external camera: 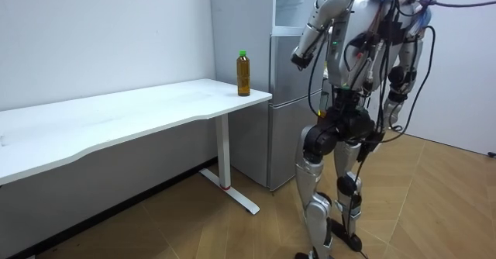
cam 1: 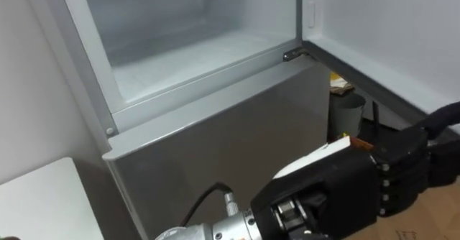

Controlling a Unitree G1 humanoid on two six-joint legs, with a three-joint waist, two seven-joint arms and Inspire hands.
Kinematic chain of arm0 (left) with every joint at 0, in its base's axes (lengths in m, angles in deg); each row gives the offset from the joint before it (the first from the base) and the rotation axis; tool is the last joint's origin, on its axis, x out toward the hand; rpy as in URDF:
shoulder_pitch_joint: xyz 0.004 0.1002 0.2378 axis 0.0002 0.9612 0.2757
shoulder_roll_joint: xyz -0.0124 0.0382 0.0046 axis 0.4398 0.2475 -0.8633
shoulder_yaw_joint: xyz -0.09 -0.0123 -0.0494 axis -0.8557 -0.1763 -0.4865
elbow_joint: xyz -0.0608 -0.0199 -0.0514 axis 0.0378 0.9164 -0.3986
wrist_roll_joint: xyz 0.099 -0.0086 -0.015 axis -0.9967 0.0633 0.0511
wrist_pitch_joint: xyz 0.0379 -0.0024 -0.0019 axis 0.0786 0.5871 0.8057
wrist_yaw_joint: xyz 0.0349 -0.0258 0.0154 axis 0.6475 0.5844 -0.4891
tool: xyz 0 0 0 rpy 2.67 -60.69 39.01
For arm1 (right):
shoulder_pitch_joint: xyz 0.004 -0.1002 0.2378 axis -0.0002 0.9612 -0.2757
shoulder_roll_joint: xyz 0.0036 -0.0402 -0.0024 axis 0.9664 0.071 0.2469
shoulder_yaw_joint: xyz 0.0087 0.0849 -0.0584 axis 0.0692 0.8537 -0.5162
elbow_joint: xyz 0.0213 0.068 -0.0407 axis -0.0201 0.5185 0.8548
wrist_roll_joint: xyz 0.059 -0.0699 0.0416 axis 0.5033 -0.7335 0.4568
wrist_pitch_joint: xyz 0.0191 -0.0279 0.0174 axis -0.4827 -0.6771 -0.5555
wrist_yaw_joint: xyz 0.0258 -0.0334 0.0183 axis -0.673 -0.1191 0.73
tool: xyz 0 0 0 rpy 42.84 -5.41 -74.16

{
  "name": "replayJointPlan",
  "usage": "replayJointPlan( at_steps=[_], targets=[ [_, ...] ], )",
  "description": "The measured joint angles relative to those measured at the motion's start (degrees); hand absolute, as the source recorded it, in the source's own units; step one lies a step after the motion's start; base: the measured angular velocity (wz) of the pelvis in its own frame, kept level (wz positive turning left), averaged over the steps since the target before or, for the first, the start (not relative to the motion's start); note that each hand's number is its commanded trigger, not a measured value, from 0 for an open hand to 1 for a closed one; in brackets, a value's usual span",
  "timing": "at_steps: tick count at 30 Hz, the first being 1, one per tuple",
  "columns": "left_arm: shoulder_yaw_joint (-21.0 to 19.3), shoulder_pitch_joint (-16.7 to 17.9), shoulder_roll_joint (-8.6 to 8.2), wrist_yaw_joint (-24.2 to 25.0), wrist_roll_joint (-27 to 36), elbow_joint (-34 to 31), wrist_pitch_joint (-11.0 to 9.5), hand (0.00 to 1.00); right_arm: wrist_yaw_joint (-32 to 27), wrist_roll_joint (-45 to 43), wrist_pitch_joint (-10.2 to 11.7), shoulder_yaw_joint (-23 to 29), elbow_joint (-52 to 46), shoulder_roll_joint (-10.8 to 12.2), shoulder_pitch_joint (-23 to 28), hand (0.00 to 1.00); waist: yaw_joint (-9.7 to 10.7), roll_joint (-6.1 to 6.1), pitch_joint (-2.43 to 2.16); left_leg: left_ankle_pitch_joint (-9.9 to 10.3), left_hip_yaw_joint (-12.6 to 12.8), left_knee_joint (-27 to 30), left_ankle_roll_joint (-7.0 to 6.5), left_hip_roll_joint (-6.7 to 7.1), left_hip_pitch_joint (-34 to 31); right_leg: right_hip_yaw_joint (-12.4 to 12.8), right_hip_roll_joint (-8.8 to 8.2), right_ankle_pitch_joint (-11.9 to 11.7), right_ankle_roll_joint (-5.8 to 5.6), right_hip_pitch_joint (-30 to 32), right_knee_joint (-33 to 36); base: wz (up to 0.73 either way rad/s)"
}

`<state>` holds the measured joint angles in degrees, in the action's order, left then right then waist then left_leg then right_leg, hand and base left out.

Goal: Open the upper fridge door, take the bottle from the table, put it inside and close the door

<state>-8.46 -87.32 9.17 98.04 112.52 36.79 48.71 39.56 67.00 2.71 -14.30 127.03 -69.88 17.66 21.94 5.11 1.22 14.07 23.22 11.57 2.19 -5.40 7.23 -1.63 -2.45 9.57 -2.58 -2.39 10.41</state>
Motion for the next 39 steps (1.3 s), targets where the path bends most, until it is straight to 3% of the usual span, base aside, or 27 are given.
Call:
replayJointPlan(
  at_steps=[7, 12, 16, 18, 21, 25, 26, 30, 39],
  targets=[
    [0.0, 0.0, 0.15, -0.1, -0.2, 0.0, 0.2, 0.0, -0.3, -0.7, 0.0, 0.1, 0.1, 0.0, -0.2, 0.0, -0.4, -0.06, 0.22, -0.1, -4.4, 0.2, 0.15, 0.2, -1.9, -4.1, -0.37, 0.0, 0.01, -1.0, -0.8, 0.3],
    [-0.9, 0.1, 0.24, -0.2, -0.2, 0.0, 0.6, 0.0, -0.4, -0.4, -0.1, 0.0, 0.7, -0.4, -0.1, 0.0, -2.9, -0.31, 0.37, -0.3, -7.7, 0.3, 0.32, 0.26, -2.7, -8.0, -0.58, 0.0, 0.02, -1.7, -0.8, 0.29],
    [-0.9, 0.4, 0.74, -0.4, -0.1, 0.0, 0.6, 0.0, -0.4, -0.3, -0.6, -1.2, 1.6, -0.8, -0.7, 0.0, -5.3, -0.38, 0.37, -0.4, -8.4, 0.3, 0.35, 0.3, -2.7, -9.2, -0.62, 0.0, 0.02, -2.3, -0.9, 0.14],
    [-0.9, 1.1, 1.06, -0.5, -0.1, 0.0, 0.8, 0.0, -0.4, -0.5, -0.6, -2.2, 1.6, -0.7, -0.7, 0.0, -6.3, -0.73, 0.24, -0.6, -9.1, 0.3, 0.37, 0.41, -2.6, -9.7, -0.71, 0.2, 0.11, -2.5, -0.8, 0.12],
    [-1.7, 2.6, 1.46, -0.5, -3.3, -0.2, 2.1, 0.0, -0.4, -2.9, -1.0, -2.3, 1.5, 0.2, -1.3, 0.0, -8.5, -2.18, 0.14, -1.4, -9.9, 0.1, 0.36, 0.86, -3.0, -10.7, -1.15, 0.7, 0.36, -2.5, -0.8, 0.16],
    [-3.8, 3.5, 1.5, -0.6, -6.2, -0.2, 2.2, 0.0, -0.4, -4.9, -1.2, -2.9, 1.6, 0.3, -1.6, 0.0, -10.2, -2.68, -0.05, -1.5, -11.1, 0.2, 0.27, 1.09, -2.8, -12.0, -1.38, 0.7, 0.3, -3.6, -0.8, 0.18],
    [-4.3, 4.2, 1.49, -0.7, -7.2, -0.6, 2.2, 0.0, -0.4, -5.0, -1.1, -3.6, 1.7, 0.3, -1.5, 0.0, -11.0, -2.84, -0.36, -1.5, -11.4, 0.2, 0.26, 1.09, -2.7, -12.5, -1.43, 0.7, 0.3, -3.8, -0.8, 0.1],
    [-5.3, 6.3, 1.49, -1.3, -8.7, -1.1, 2.2, 0.0, -0.2, -5.3, -1.0, -5.0, 2.0, 0.7, -1.5, 0.0, -12.9, -3.15, -0.64, -1.5, -12.3, 0.6, 0.27, 1.1, -2.5, -13.2, -1.43, 0.7, 0.3, -4.5, -0.8, 0.12],
    [-13.5, 12.8, 2.24, -3.8, -11.2, -7.8, 0.7, 0.0, 0.0, -6.9, 0.2, -4.9, 2.2, 1.4, -1.0, 0.0, -15.7, -3.27, -0.78, -1.5, -14.5, 2.3, 0.27, 1.18, -3.6, -15.7, -1.62, 0.9, 0.46, -5.1, -0.8, 0.14]
  ],
)
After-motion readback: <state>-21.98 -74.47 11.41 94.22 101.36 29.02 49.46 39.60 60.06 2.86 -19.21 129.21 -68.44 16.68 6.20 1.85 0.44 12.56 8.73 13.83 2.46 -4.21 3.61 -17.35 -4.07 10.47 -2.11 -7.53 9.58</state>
